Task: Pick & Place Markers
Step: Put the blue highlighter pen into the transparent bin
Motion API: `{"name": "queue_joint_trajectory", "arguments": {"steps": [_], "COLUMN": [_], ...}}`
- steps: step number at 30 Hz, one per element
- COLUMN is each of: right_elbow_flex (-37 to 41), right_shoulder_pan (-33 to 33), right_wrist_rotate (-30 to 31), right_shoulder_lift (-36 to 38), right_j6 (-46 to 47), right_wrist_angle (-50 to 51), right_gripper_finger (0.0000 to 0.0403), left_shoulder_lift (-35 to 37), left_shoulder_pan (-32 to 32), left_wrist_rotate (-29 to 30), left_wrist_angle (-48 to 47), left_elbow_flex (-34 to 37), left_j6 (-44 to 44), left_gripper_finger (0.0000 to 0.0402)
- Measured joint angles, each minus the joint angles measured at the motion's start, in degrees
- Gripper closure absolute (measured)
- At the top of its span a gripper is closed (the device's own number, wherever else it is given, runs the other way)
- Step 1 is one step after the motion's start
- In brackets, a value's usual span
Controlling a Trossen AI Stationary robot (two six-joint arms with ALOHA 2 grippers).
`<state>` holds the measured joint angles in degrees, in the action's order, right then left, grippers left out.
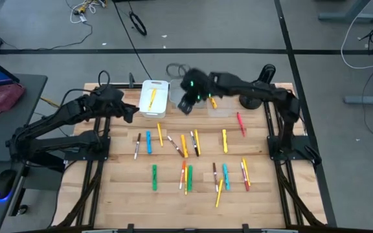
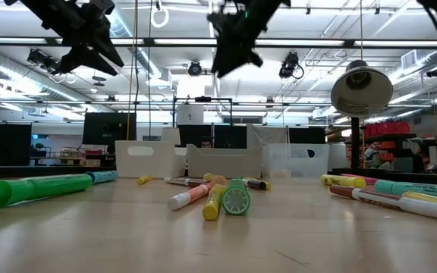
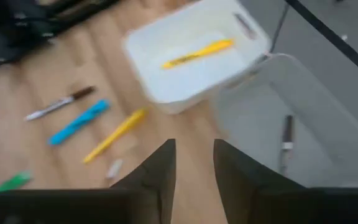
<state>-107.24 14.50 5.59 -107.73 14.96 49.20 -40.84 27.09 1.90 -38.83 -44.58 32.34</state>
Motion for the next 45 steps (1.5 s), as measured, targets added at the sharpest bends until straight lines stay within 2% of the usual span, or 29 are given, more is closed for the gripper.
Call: {"name": "queue_joint_trajectory", "arguments": {"steps": [4,10,12,16,21,26,33,37,45], "right_elbow_flex": [0.0,0.0,1.5,8.6,21.3,32.1,41.6,43.7,44.0], "right_shoulder_pan": [-7.2,-16.4,-18.5,-20.3,-21.3,-21.2,-21.2,-21.2,-21.2], "right_wrist_rotate": [5.9,14.7,16.6,17.6,18.0,18.7,21.0,21.2,21.1], "right_shoulder_lift": [1.7,2.0,2.1,4.7,13.3,25.0,37.1,40.2,40.8], "right_j6": [5.8,18.3,20.5,24.6,28.4,28.3,24.6,18.8,8.6], "right_wrist_angle": [6.1,20.7,21.9,21.9,19.6,16.7,8.3,4.5,4.2], "right_gripper_finger": [0.0315,0.0331,0.0331,0.0318,0.0283,0.0247,0.0223,0.0223,0.0234], "left_shoulder_lift": [0.0,0.0,-0.1,-2.1,-9.1,-19.8,-34.2,-40.5,-49.8], "left_shoulder_pan": [0.0,-0.3,-1.2,-5.4,-12.2,-16.4,-18.4,-18.7,-18.7], "left_wrist_rotate": [-1.2,-4.1,-4.8,-4.6,-3.3,1.6,3.0,3.0,4.4], "left_wrist_angle": [-1.0,-1.8,-3.6,-8.0,-8.4,-7.6,-1.9,-0.5,3.6], "left_elbow_flex": [0.0,0.0,0.0,0.0,0.0,0.0,0.0,0.0,0.0], "left_j6": [0.1,3.3,3.6,6.8,12.4,23.3,33.0,36.4,38.9], "left_gripper_finger": [0.0264,0.0264,0.0261,0.0229,0.0167,0.0142,0.0161,0.0176,0.0206]}}
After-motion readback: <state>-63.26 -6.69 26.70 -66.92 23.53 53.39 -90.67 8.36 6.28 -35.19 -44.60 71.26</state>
